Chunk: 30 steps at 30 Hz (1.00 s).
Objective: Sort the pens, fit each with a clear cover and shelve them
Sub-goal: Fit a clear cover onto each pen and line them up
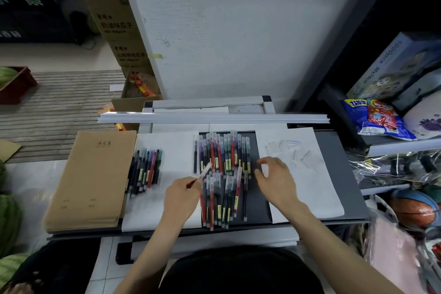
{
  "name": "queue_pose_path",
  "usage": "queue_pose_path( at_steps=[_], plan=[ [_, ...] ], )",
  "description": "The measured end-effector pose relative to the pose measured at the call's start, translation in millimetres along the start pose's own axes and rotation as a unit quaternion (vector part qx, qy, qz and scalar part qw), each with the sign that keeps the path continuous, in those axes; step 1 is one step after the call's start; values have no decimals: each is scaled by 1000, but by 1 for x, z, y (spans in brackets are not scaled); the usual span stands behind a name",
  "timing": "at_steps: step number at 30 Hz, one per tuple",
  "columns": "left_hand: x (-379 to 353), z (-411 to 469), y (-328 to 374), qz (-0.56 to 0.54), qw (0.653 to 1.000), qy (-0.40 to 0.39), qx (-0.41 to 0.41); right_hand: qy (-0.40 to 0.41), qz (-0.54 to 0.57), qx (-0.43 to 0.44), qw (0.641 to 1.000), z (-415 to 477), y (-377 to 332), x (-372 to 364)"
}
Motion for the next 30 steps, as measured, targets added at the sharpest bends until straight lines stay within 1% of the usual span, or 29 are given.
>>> queue_pose_path(
  at_steps=[2,3,6,8,10,13,17,20,26,30],
  plan=[
    [6,1,-21,53,998,26,27,13,-132,-18,991,7,21,7],
    [7,1,-29,67,996,33,40,9,-169,-25,985,10,29,8],
    [8,-4,-46,97,991,45,79,-17,-198,-23,980,18,42,3],
    [7,-7,-44,100,991,53,75,-27,-207,-19,978,21,44,0],
    [5,-8,-39,95,992,55,62,-19,-206,-18,978,23,43,2],
    [1,-6,-28,115,991,56,48,-6,-204,-25,979,25,40,6],
    [-4,2,-23,153,987,47,32,-15,-158,-22,987,28,34,6],
    [-8,6,-24,167,985,38,28,-15,-150,-20,988,31,30,5],
    [-6,6,-34,118,991,45,36,-8,-92,-44,995,34,35,3],
    [-4,9,-40,93,994,49,37,4,-25,-57,998,24,32,6]
  ],
)
Point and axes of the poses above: each hand's wrist, its own z-axis towards the middle knuckle, its own x-axis out of the back of the hand, y = z × x, the point moved 10 cm from there along z, towards the middle knuckle, and after that the axes turned 11 degrees about -y, right-handed, at the moved point
